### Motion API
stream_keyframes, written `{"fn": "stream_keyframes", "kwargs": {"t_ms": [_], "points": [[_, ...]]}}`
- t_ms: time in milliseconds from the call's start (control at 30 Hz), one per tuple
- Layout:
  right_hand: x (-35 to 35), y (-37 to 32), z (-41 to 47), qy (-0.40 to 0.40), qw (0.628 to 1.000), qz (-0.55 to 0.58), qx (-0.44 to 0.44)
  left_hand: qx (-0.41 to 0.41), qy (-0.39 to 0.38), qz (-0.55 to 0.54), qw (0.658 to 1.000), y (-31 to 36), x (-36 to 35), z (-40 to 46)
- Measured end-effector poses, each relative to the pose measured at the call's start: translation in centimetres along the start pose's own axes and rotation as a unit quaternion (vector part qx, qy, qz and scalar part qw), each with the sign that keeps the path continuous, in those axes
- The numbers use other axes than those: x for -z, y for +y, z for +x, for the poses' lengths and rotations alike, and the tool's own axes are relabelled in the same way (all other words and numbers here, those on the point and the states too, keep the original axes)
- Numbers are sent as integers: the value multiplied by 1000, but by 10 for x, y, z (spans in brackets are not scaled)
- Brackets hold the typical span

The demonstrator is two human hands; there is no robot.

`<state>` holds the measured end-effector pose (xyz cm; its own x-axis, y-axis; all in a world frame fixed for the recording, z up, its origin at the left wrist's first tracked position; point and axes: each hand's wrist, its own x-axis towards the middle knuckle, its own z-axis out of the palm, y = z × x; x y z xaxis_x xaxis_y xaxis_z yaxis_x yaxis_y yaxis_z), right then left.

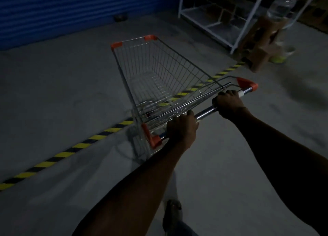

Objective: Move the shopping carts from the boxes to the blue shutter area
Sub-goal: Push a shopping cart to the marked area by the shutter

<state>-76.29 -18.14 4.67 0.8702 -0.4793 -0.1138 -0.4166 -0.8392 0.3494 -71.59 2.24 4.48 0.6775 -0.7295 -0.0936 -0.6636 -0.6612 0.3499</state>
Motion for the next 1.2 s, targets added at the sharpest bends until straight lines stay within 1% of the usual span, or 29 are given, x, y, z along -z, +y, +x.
{"fn": "stream_keyframes", "kwargs": {"t_ms": [33,100,133,200,367,467,633,733,833,900,1067,1200], "points": [[-2,-2,1,-7,1000,-12,-7,-1,2,4,1000,-4,-4,1],[4,-15,50,16,1000,-14,18,33,14,13,999,-25,4,31],[4,-22,54,16,1000,-11,22,37,8,9,999,-33,7,35],[19,-46,122,38,997,10,66,87,24,4,996,-67,25,76],[49,-105,202,74,986,63,137,131,80,60,986,-139,49,121],[68,-145,245,78,983,46,159,166,89,59,980,-184,66,144],[105,-207,325,58,977,25,203,181,123,53,974,-255,96,183],[130,-245,370,58,968,-29,242,201,125,23,971,-301,111,204],[152,-289,405,62,961,-42,265,233,129,-15,964,-352,130,220],[165,-322,425,67,959,-49,270,237,124,0,963,-385,147,224],[190,-403,464,105,949,18,297,251,136,98,953,-466,182,226],[218,-474,490,119,935,48,331,292,145,133,936,-537,207,227]]}}
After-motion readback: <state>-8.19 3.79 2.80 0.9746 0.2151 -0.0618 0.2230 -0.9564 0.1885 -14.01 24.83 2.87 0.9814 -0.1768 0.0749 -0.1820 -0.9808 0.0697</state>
